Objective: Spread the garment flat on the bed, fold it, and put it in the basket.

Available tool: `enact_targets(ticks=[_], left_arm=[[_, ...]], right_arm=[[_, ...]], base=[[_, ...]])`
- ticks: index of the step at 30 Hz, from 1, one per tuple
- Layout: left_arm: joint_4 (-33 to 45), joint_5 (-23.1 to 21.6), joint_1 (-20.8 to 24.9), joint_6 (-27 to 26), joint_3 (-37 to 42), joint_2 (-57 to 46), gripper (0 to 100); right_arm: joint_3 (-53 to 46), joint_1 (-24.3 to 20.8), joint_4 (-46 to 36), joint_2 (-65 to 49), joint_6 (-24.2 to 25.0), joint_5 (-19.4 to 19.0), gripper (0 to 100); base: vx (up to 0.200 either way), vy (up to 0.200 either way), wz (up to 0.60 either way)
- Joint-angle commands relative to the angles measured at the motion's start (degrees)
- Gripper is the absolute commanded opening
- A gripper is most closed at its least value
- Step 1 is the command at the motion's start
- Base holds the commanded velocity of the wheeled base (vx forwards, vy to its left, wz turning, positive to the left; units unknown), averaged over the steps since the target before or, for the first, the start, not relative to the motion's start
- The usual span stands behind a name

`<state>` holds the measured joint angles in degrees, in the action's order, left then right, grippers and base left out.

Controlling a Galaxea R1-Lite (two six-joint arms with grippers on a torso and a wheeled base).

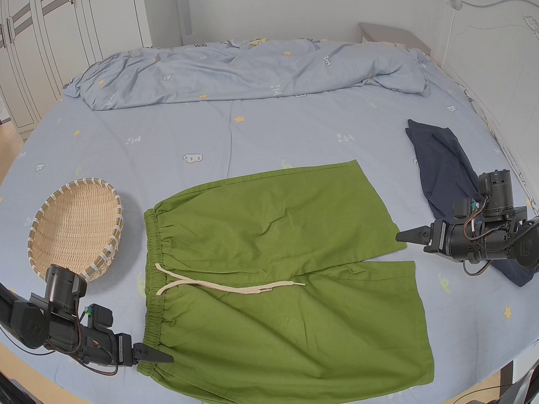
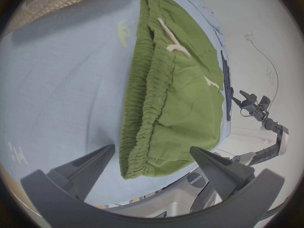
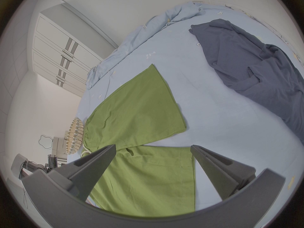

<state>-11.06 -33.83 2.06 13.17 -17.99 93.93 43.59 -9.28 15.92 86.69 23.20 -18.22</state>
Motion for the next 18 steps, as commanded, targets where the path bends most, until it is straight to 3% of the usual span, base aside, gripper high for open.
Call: enact_targets(ticks=[1, 6, 7, 18], left_arm=[[-0.02, -0.01, 0.05, -0.95, -0.11, 3.54, 100], [-0.02, -0.36, 0.05, -0.69, -0.55, 4.95, 100], [-0.02, -0.36, 0.05, -0.69, -0.55, 4.95, 0], [-0.02, -0.36, -2.24, -0.86, 0.59, 2.22, 0]], right_arm=[[0.00, -0.04, 0.08, -0.12, 0.00, 0.12, 100], [-0.09, 0.05, 0.08, -0.20, 0.00, 0.12, 100], [-0.09, 0.05, 0.08, -0.20, 0.00, 0.12, 100], [-7.21, 4.71, -3.53, -4.16, -0.35, -1.37, 100]], base=[[0.000, 0.000, 0.00], [0.000, 0.000, 0.00], [0.000, 0.000, 0.00], [0.000, 0.000, 0.00]])
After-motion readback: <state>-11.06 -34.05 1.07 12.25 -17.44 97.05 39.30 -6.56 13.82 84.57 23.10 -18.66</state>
